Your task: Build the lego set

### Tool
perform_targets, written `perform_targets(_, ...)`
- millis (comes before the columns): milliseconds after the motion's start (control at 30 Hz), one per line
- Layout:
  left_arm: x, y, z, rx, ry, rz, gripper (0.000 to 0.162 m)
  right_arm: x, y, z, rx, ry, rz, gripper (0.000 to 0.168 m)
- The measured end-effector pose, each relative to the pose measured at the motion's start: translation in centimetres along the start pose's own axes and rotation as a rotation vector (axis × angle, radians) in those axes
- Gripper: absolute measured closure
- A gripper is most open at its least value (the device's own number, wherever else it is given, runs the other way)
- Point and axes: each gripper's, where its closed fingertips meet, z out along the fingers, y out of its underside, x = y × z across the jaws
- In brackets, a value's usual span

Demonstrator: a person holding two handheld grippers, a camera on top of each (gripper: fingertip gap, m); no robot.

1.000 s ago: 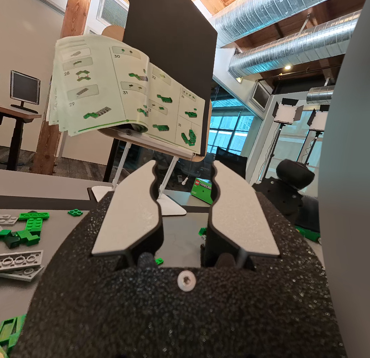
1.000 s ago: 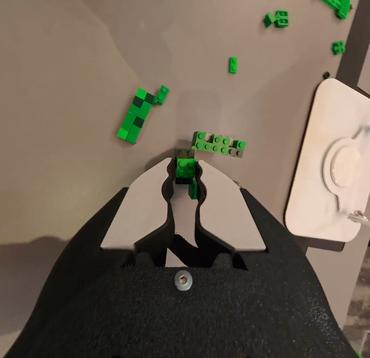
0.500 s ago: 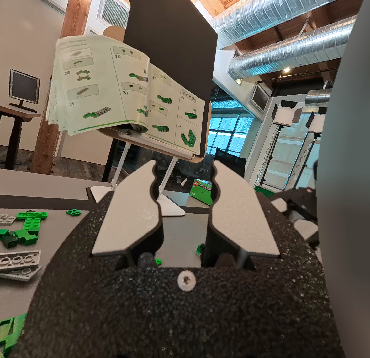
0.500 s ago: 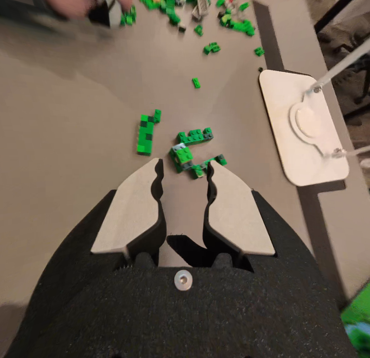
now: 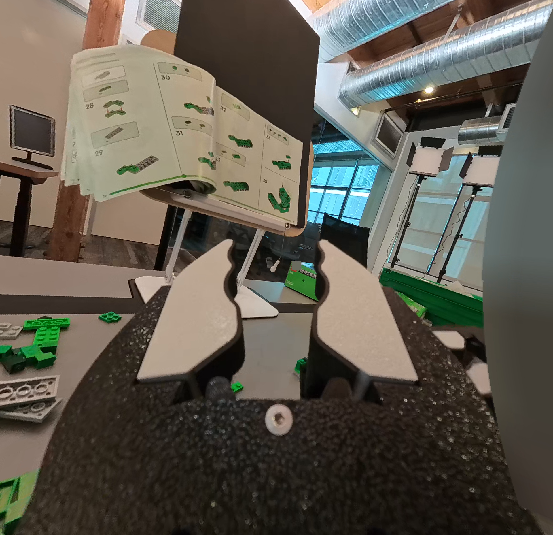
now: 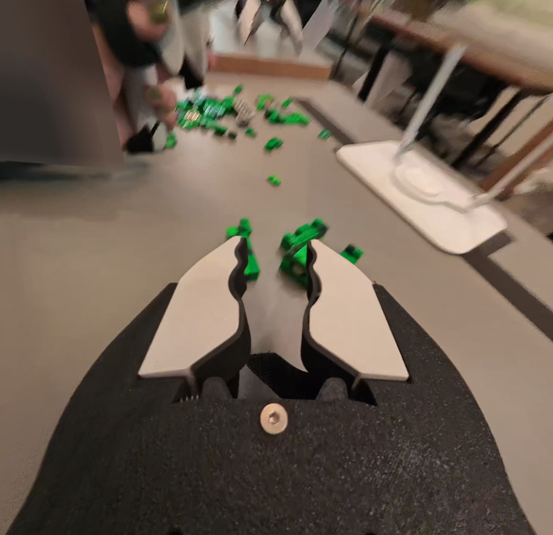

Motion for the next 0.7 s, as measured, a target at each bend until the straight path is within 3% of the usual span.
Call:
perform_targets(100,0.9,0.9,0.3,-0.043,0.029,0.016,0.116,3.2,-2.5,-0.6,0.211,0.207,0.012,0.135)
perform_targets(267,2.3,2.8,0.8,-0.129,0.060,0.106,0.119,7.2,-3.6,-1.6,0.316,0.434,0.037,0.139)
perform_targets(533,4.1,3.9,0.8,-0.151,0.070,0.348,0.124,8.6,-2.9,-1.9,0.318,0.495,0.070,0.143)
perform_targets(700,4.6,4.9,0.9,-0.192,0.094,0.367,0.125,8.6,-2.8,-2.1,0.320,0.497,0.087,0.145)
